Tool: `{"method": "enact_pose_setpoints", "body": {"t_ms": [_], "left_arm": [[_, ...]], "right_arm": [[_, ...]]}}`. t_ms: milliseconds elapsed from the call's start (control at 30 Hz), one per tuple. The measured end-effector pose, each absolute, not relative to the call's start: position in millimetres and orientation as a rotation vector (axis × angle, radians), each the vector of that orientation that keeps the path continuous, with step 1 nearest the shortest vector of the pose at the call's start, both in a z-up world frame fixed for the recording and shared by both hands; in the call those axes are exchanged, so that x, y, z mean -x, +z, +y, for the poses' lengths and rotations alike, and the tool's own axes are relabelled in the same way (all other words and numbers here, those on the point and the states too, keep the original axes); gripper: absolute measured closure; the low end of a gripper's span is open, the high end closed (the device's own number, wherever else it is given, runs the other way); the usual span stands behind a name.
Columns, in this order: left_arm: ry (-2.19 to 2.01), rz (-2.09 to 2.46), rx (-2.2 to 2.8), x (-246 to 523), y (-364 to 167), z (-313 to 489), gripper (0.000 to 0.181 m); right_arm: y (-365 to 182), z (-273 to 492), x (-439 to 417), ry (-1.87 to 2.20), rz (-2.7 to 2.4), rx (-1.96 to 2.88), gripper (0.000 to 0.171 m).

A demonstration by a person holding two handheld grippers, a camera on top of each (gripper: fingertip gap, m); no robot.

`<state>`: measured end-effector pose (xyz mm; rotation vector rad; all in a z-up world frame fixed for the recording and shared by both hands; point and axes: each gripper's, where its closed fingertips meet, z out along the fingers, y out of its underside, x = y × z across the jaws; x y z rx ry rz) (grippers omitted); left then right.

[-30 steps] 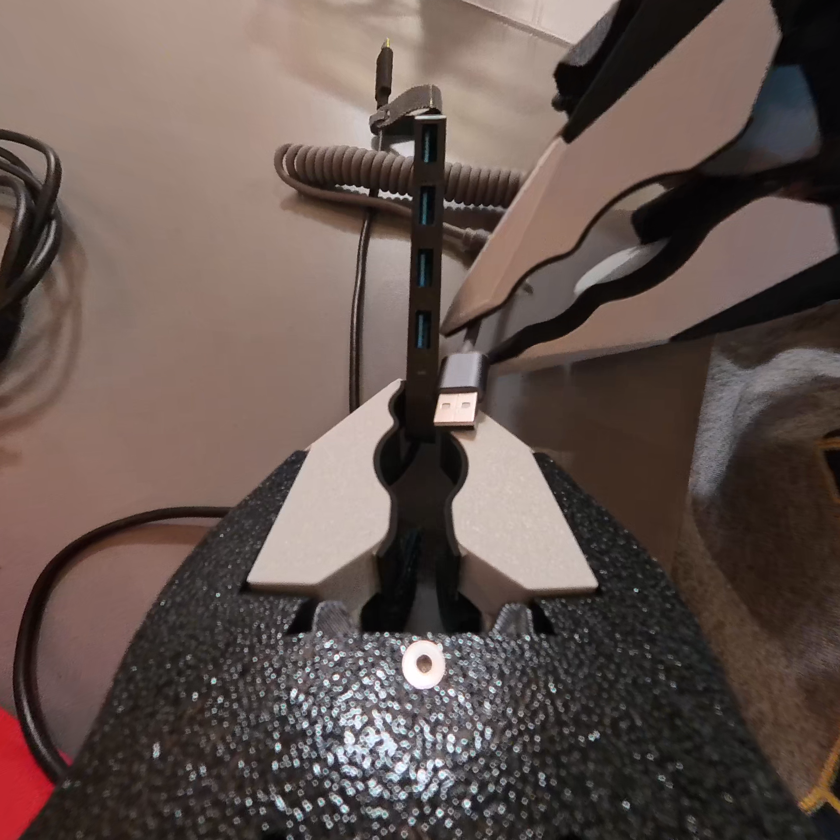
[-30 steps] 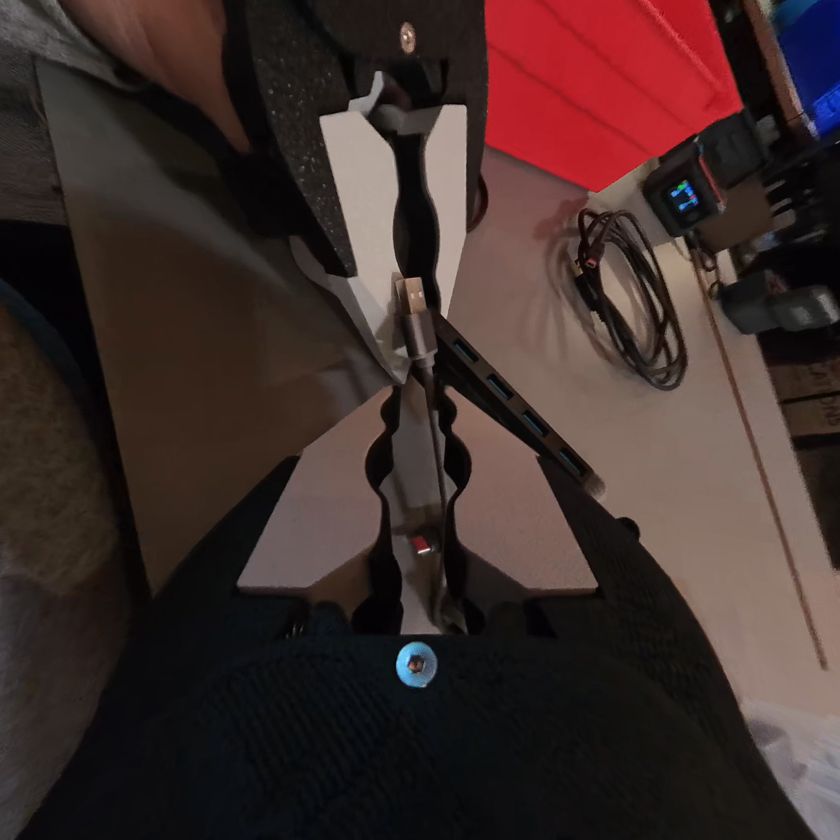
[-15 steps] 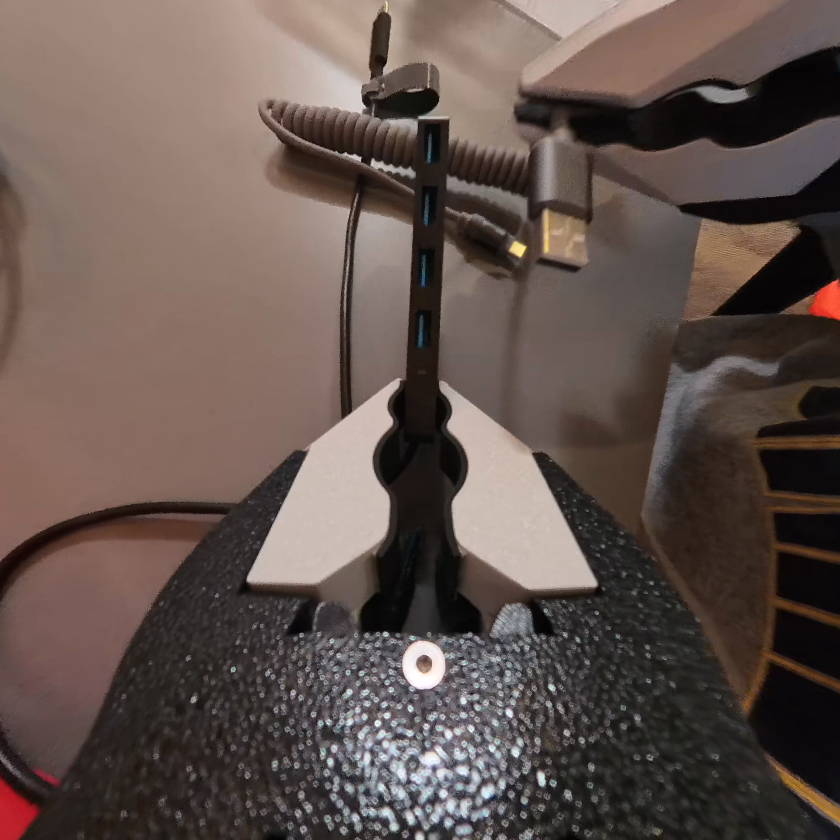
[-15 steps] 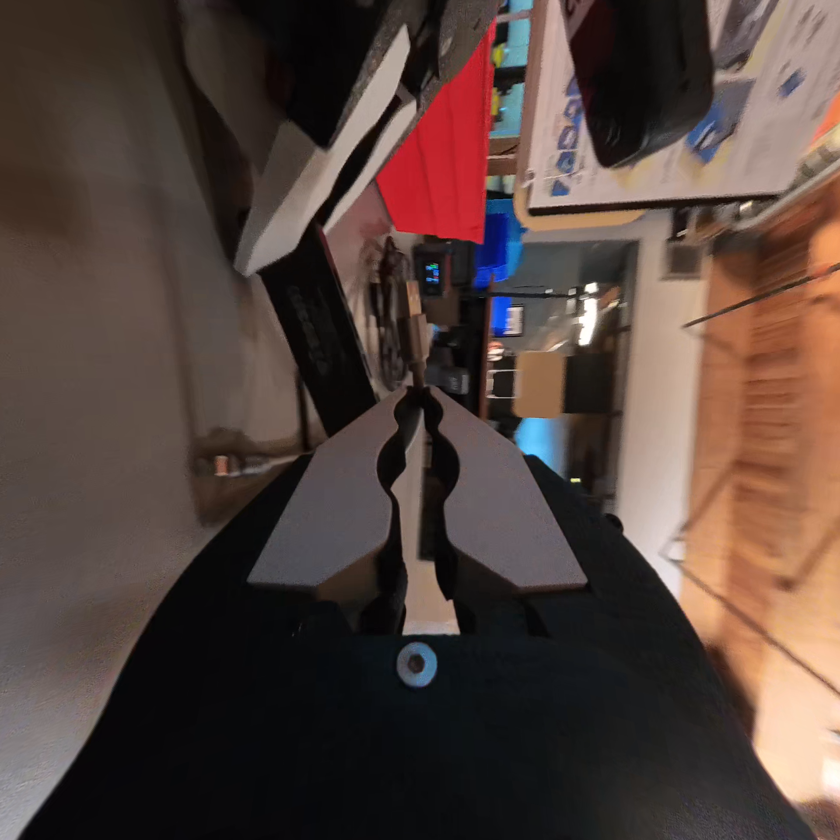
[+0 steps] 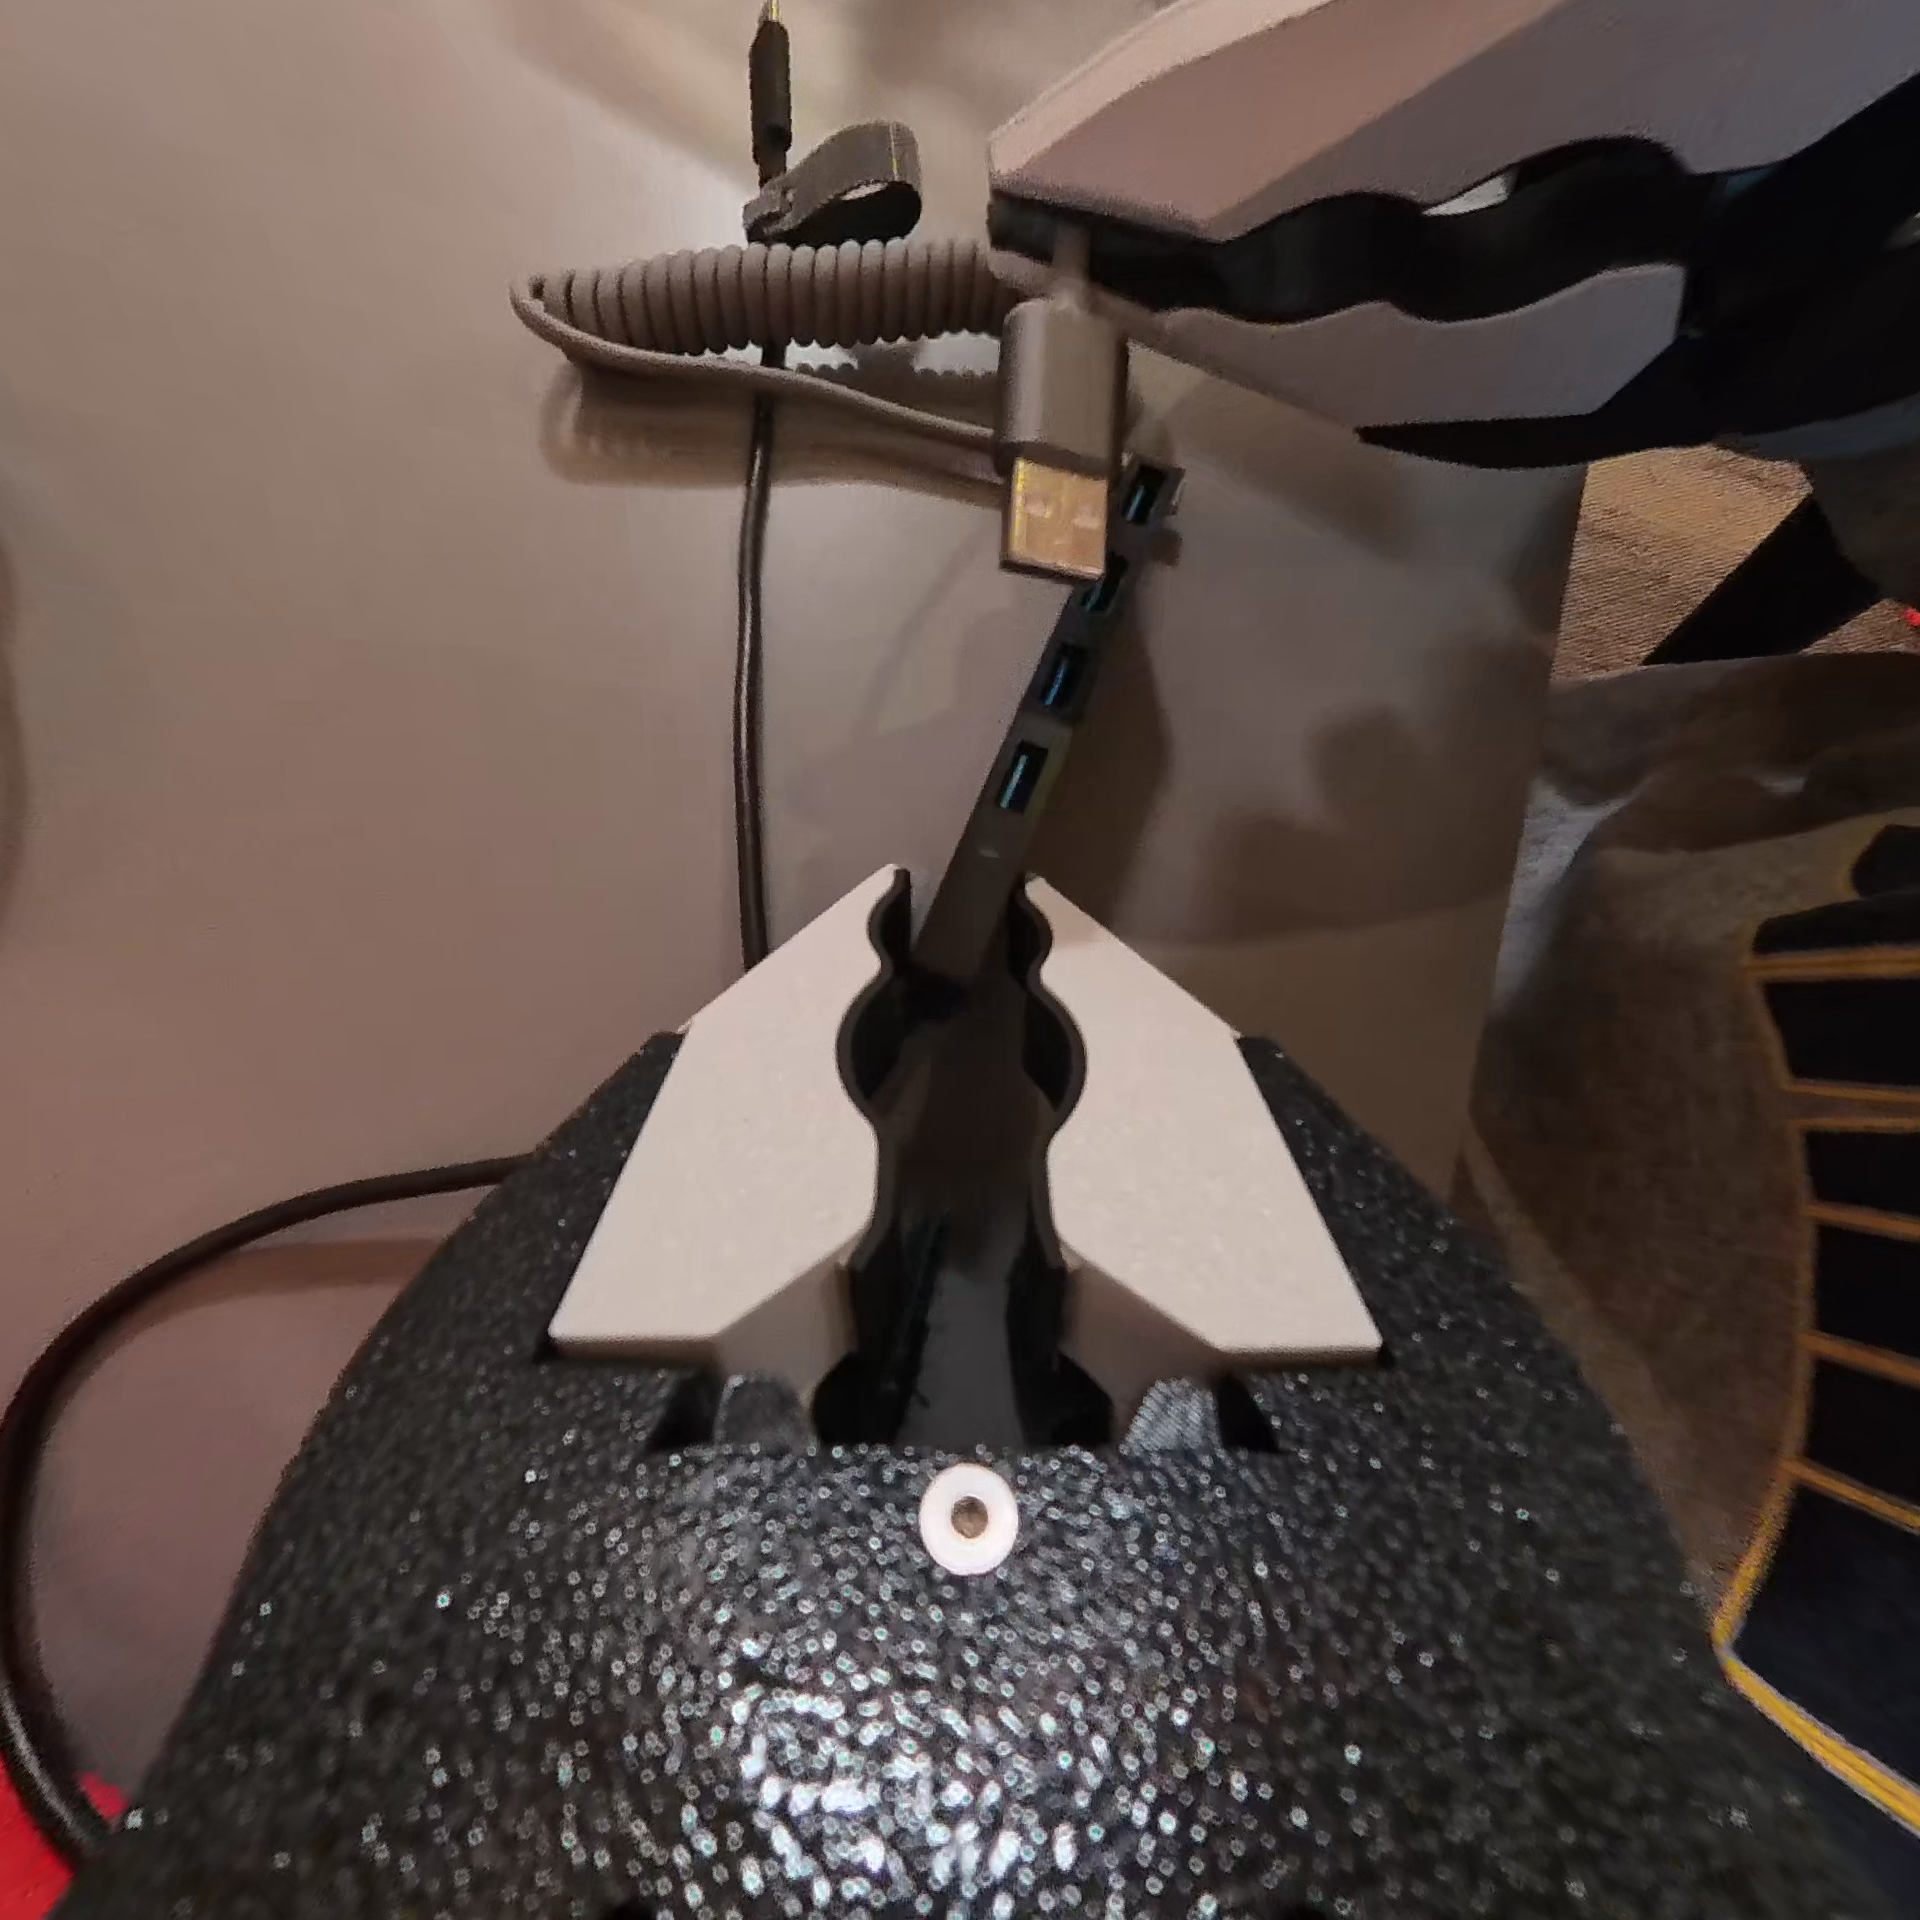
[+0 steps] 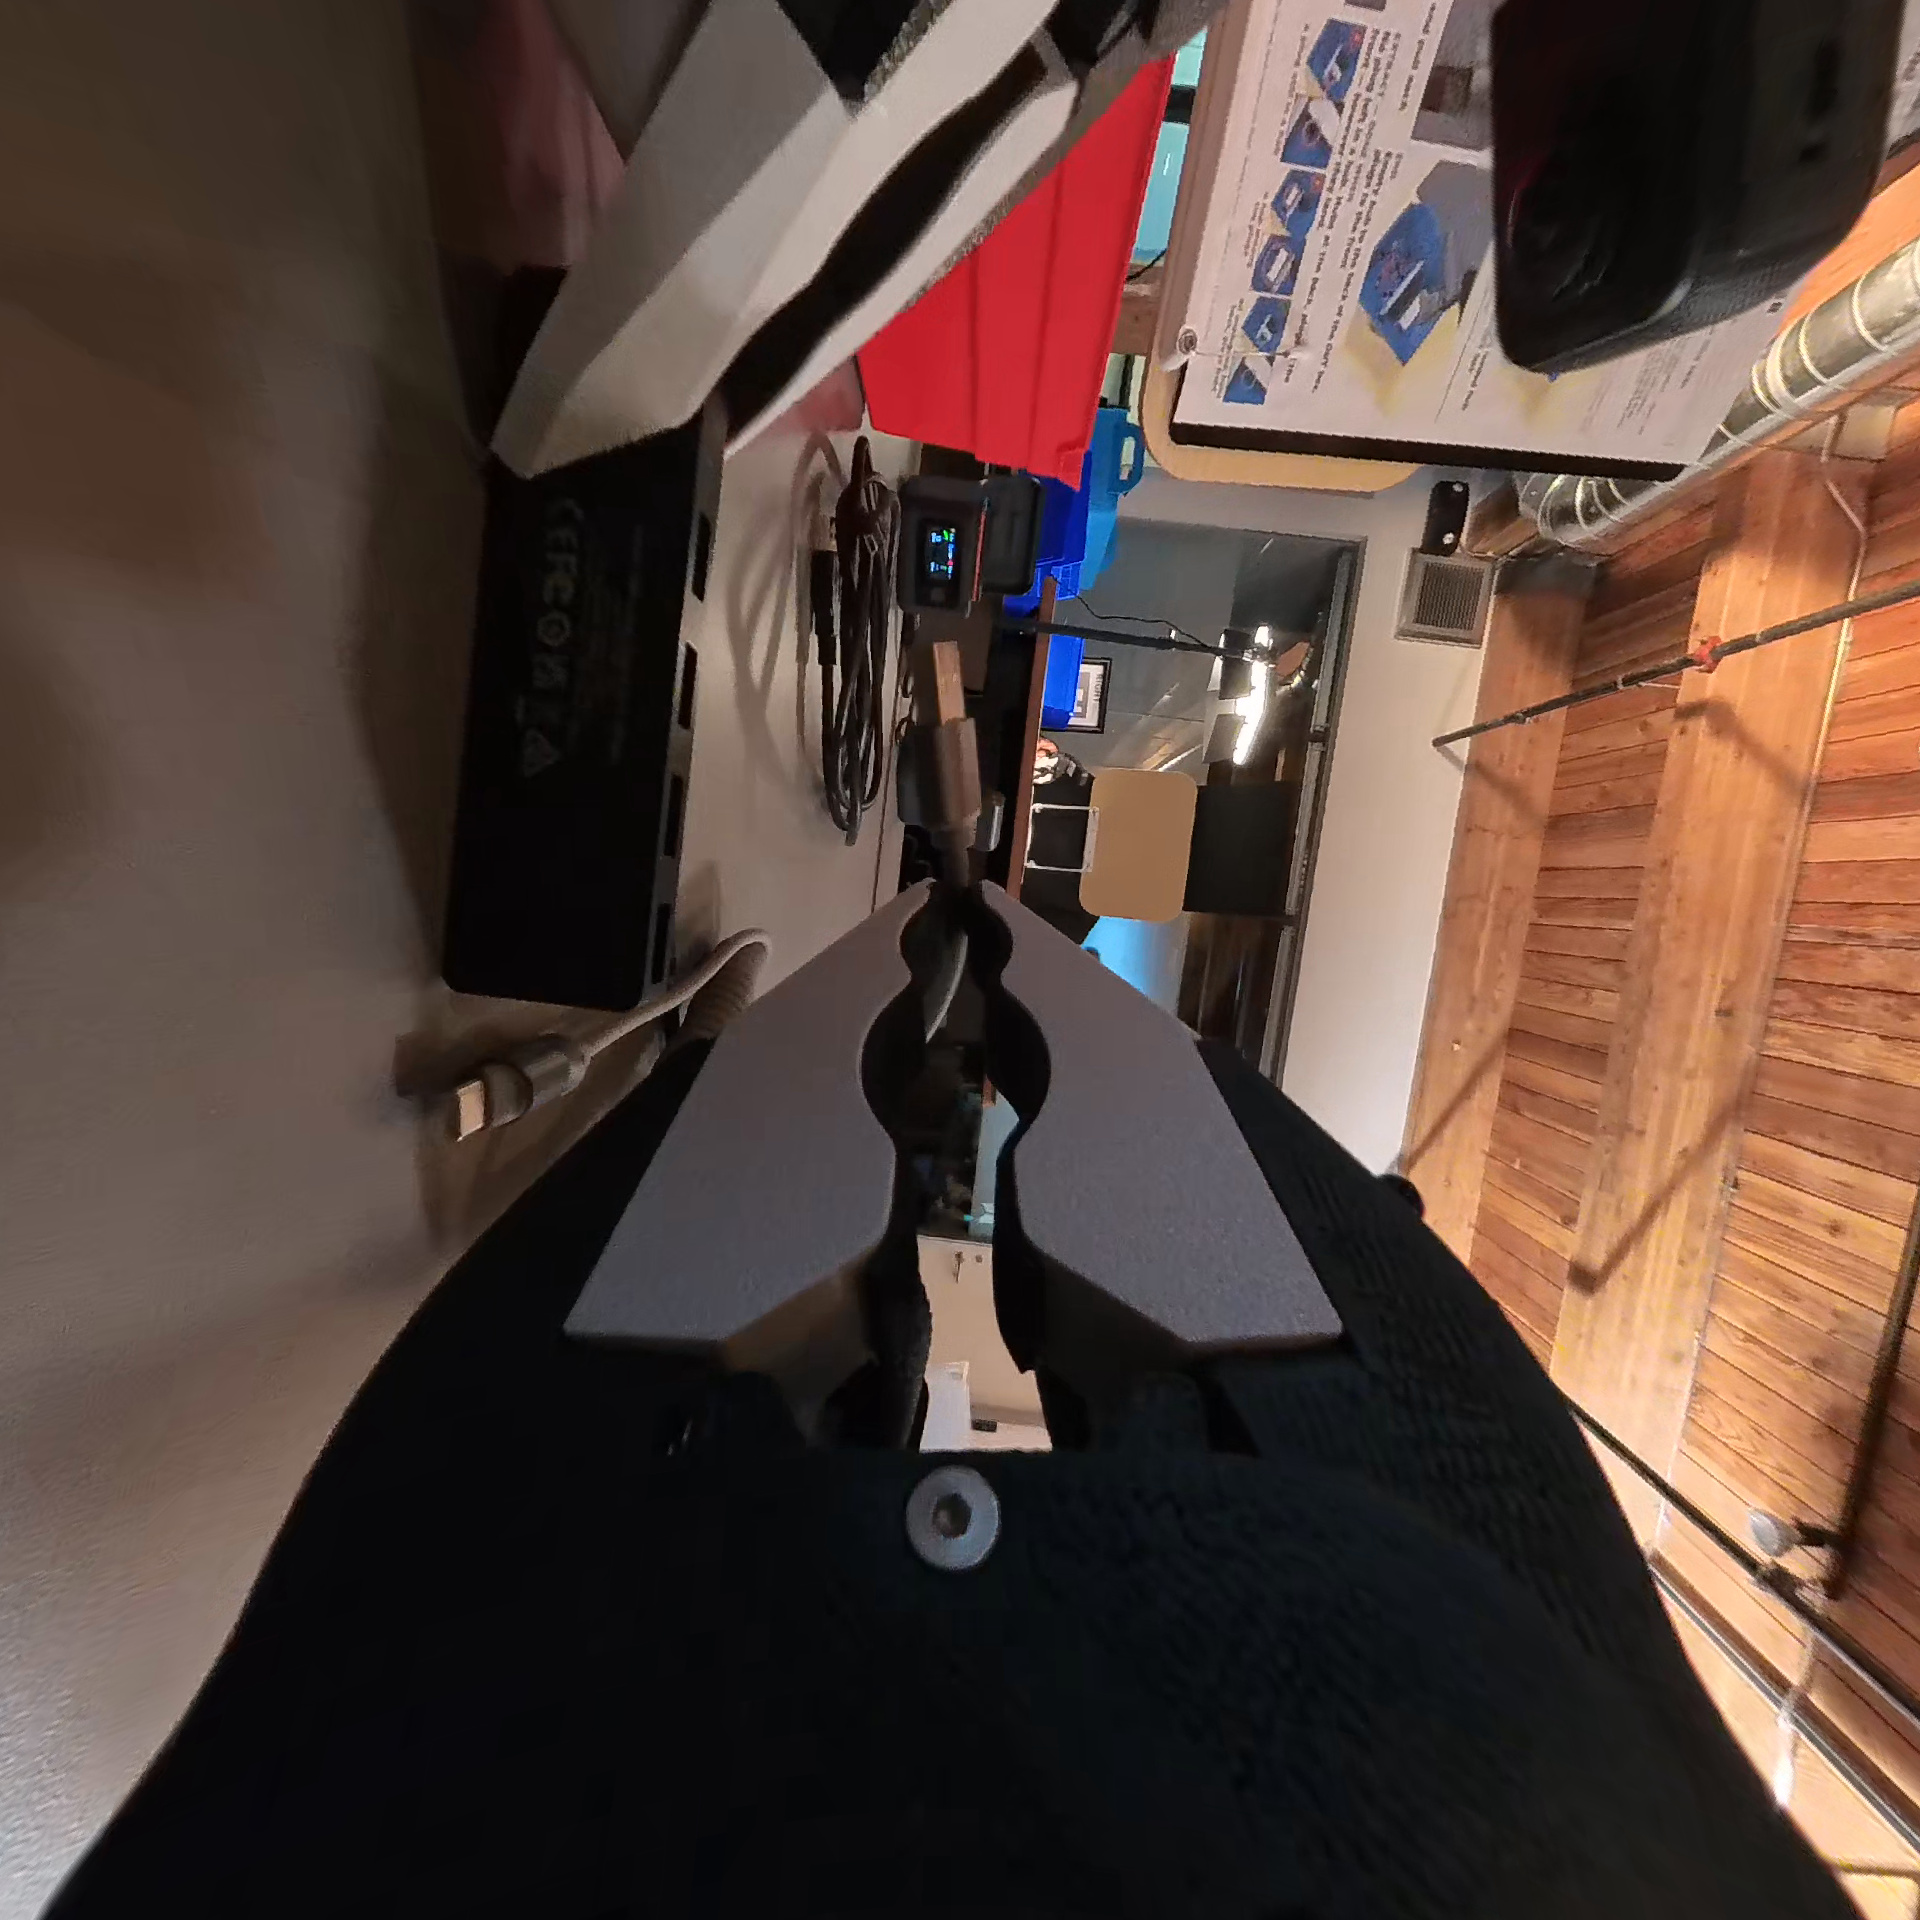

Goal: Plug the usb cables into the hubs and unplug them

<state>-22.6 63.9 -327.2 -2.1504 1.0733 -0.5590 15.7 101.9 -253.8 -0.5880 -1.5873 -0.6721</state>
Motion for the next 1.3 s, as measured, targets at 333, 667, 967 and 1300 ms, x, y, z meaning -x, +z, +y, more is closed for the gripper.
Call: {"method": "enact_pose_setpoints", "body": {"t_ms": [333,667,967,1300], "left_arm": [[-0.765,0.98,1.967,13.7,-292.7,66.3,0.144],[-1.145,0.887,1.816,-1.5,-264.0,51.5,0.161],[-1.23,0.767,1.846,-0.9,-256.0,53.9,0.178],[-1.2,0.66,1.629,0.5,-229.1,58.7,0.18]], "right_arm": [[-249.2,97.8,-7.4,-0.71,-1.526,0.496,0.17],[-240.8,85.7,6.9,-0.765,-1.479,0.337,0.17],[-230.0,76.8,3.1,-0.888,-1.458,0.196,0.17],[-208.9,66.8,-12.7,-0.168,-1.339,0.771,0.157]]}}
